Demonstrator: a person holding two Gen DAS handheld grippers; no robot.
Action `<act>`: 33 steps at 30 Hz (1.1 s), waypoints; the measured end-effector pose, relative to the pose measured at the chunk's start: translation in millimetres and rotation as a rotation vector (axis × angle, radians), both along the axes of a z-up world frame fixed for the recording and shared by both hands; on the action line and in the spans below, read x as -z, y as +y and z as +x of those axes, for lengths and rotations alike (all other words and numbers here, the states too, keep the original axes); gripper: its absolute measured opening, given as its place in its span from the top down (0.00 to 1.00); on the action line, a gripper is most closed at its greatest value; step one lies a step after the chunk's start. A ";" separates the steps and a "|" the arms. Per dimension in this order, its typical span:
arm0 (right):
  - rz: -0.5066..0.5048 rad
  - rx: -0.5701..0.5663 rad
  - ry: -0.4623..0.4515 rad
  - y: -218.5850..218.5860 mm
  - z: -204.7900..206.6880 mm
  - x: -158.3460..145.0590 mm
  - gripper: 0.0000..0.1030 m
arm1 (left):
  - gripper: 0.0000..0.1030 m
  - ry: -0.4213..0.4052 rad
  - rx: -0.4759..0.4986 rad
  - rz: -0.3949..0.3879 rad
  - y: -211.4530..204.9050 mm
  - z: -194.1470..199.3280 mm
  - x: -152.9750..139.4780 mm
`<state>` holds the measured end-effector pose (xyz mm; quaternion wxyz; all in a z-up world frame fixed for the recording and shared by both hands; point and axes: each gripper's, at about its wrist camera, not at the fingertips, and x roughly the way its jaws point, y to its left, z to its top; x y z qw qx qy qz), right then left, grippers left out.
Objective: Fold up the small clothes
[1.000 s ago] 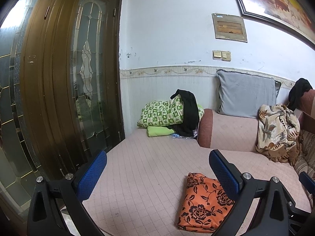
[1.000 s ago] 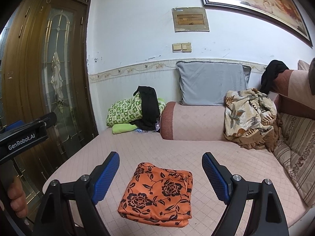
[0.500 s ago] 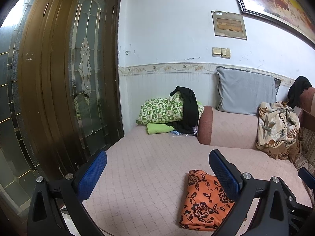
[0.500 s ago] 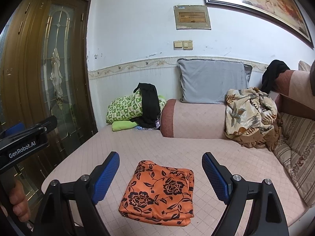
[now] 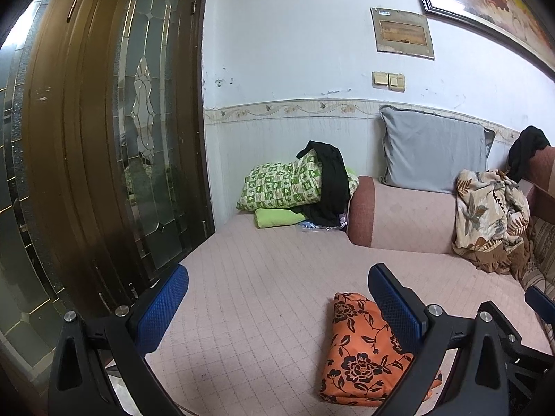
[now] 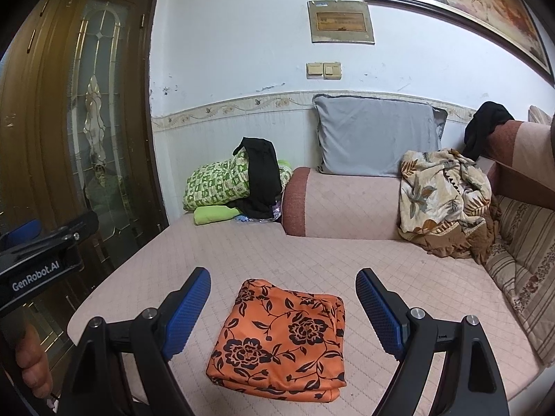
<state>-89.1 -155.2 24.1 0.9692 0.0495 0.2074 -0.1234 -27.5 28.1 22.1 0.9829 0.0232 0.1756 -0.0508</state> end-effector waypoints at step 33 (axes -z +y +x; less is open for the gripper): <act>0.012 0.011 0.099 -9.0 72.5 43.7 0.15 | 0.00 0.035 0.059 -0.003 -4.7 65.8 30.8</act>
